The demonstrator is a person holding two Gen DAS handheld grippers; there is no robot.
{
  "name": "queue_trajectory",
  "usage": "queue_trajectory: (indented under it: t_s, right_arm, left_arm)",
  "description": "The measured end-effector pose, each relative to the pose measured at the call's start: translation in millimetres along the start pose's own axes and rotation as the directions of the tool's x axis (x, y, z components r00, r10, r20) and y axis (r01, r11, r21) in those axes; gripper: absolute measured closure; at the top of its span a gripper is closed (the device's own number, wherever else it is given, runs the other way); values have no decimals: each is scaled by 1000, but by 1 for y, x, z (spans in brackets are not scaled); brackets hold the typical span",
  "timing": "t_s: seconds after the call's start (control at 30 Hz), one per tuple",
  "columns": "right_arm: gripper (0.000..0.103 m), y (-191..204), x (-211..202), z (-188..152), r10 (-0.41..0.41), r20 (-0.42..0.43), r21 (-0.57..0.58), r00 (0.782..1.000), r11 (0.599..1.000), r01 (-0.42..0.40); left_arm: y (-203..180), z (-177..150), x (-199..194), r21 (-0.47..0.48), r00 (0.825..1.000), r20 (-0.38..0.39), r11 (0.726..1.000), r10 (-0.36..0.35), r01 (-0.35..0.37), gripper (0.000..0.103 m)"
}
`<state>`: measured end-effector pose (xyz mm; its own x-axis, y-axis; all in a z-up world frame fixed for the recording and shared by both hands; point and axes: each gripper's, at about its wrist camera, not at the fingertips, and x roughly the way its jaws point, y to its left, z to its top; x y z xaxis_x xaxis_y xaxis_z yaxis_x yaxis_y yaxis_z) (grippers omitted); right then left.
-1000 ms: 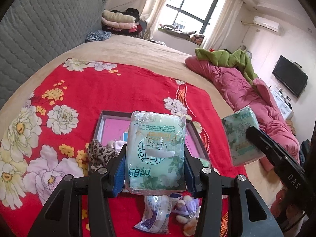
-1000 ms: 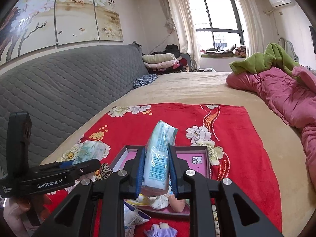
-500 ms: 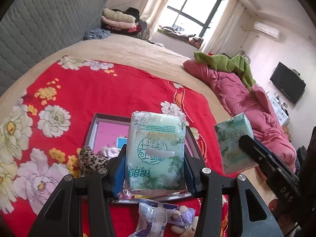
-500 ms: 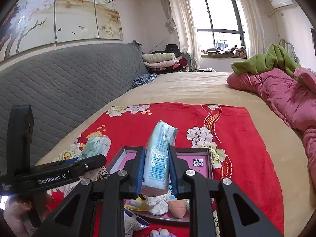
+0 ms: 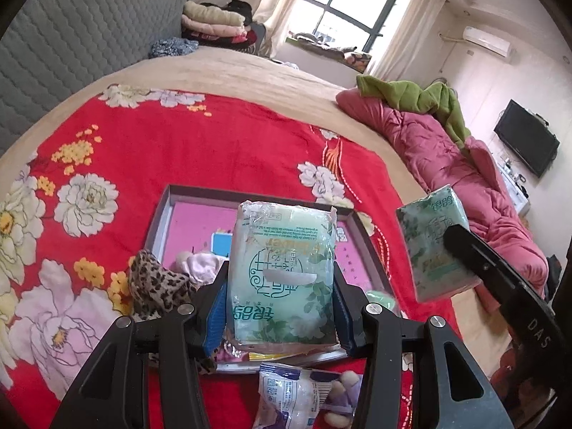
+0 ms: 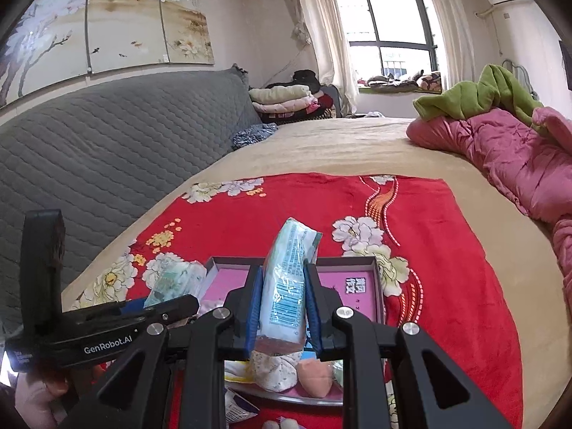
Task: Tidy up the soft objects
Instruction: 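Carry the green pack over the box with the left tool while the right tool lowers the white-blue pack in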
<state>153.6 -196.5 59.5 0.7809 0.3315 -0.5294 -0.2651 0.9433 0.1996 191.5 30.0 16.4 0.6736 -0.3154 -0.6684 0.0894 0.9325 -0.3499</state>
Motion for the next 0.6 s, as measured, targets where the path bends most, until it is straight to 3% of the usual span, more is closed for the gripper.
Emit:
queue_trajectory:
  t_s: [0.4,0.6]
  right_arm:
    - [80,-10,9,-16,-23,-38,3,999,1000,23]
    - [80,-12,13,-22,-32,-55,4,998,999,32]
  left_arm:
    - [3,-15,23,21,999,-42,999,30,-29,52]
    - [2,-22,30,66,996,-42,994,84,-82,52]
